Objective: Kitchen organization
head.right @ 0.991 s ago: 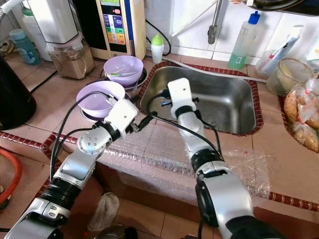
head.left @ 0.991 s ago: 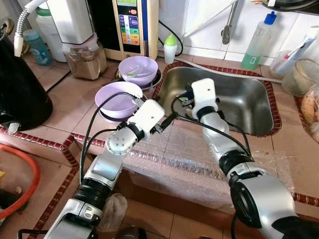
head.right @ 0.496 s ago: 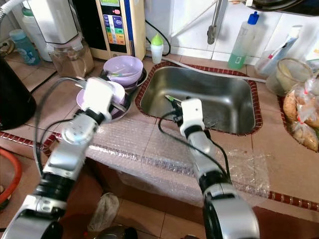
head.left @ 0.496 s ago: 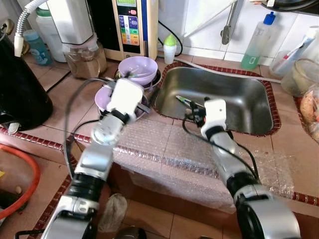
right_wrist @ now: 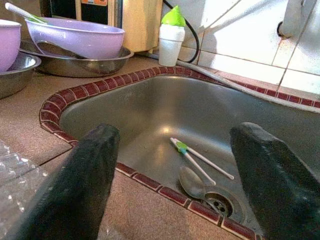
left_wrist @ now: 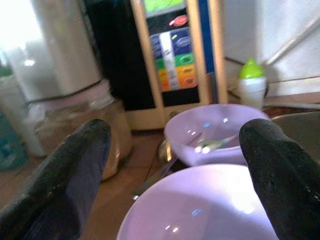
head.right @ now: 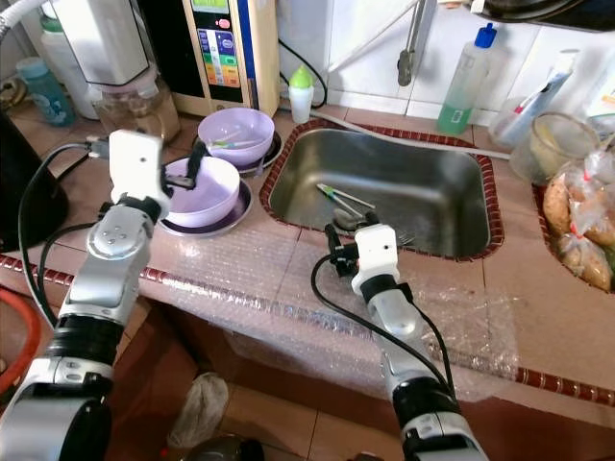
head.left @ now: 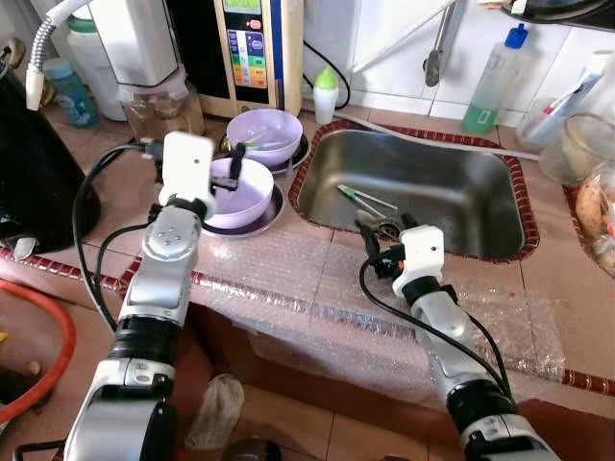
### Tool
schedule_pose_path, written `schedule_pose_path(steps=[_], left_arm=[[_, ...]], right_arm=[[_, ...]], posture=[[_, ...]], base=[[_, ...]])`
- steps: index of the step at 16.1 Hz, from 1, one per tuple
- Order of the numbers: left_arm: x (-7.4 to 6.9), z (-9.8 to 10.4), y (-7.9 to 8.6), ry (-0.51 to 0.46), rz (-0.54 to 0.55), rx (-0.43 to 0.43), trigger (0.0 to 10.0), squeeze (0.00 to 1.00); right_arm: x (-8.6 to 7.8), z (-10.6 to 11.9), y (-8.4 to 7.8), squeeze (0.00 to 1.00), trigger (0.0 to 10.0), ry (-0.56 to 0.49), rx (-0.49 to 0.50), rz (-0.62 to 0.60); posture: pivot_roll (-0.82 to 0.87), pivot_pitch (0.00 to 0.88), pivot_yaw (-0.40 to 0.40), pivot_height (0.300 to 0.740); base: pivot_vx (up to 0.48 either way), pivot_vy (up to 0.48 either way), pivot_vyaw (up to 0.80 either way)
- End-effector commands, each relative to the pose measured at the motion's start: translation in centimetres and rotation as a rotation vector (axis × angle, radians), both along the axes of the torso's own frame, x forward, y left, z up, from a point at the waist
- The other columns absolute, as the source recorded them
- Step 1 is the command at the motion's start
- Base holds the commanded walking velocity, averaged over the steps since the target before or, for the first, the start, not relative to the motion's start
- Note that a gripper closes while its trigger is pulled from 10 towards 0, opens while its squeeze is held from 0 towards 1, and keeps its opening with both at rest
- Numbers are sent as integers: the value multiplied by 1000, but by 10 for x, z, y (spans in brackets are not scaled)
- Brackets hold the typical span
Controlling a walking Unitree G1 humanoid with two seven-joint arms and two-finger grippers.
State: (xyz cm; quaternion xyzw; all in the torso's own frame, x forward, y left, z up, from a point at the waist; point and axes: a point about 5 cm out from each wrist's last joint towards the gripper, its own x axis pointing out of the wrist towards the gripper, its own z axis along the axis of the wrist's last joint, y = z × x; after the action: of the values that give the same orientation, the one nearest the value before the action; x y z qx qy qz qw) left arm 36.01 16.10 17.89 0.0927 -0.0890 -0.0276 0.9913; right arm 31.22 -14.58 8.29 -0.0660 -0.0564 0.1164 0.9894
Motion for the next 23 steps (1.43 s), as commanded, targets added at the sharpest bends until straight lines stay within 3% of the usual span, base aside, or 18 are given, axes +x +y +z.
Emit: schedule_pose_path(steps=[1, 5, 9, 10, 12, 15, 18, 19, 20, 23], left_arm=[[4, 2, 8, 12, 49, -28, 10000, 1000], [8, -12, 27, 102, 151, -64, 10000, 1000], [8, -24, 34, 171, 193, -121, 10000, 1000], [8, -25, 34, 182, 188, -127, 10000, 584], [8, -31, 33, 229, 182, -146, 10000, 0], [8, -45, 29, 339, 167, -183, 10000, 0], [9, -46, 24, 351, 140, -226, 9725, 0], [10, -47, 22, 368, 126, -251, 4039, 0], [11, -48, 19, 386, 105, -274, 0, 0], [12, -49, 20, 415, 106, -318, 0, 0]], right_arm=[[-1, 2, 0, 1000, 10000, 4, -5, 4], [-6, 3, 3, 1000, 10000, 10, -9, 12], [-8, 2, 7, 1000, 10000, 20, -10, 31], [-8, 3, 8, 1000, 10000, 21, -12, 36], [-8, 3, 7, 1000, 10000, 24, -12, 39], [-9, 4, 8, 1000, 10000, 31, -16, 38], [-9, 4, 10, 1000, 10000, 33, -15, 41], [-9, 4, 11, 1000, 10000, 34, -15, 42], [-8, 4, 11, 1000, 10000, 35, -16, 44], [-8, 4, 13, 1000, 10000, 36, -17, 44]], posture=[[-21, 0, 44, 740], [-26, 0, 41, 740], [-25, 0, 36, 740], [-25, 0, 36, 740], [-25, 0, 36, 740], [-23, 0, 35, 740], [-22, 0, 36, 740], [-21, 0, 36, 740], [-21, 0, 36, 740], [-21, 0, 40, 740]], base=[[0, 0, 0], [0, 0, 0], [0, 0, 0], [0, 0, 0], [0, 0, 0], [0, 0, 0], [0, 0, 0], [0, 0, 0], [0, 0, 0], [0, 0, 0]])
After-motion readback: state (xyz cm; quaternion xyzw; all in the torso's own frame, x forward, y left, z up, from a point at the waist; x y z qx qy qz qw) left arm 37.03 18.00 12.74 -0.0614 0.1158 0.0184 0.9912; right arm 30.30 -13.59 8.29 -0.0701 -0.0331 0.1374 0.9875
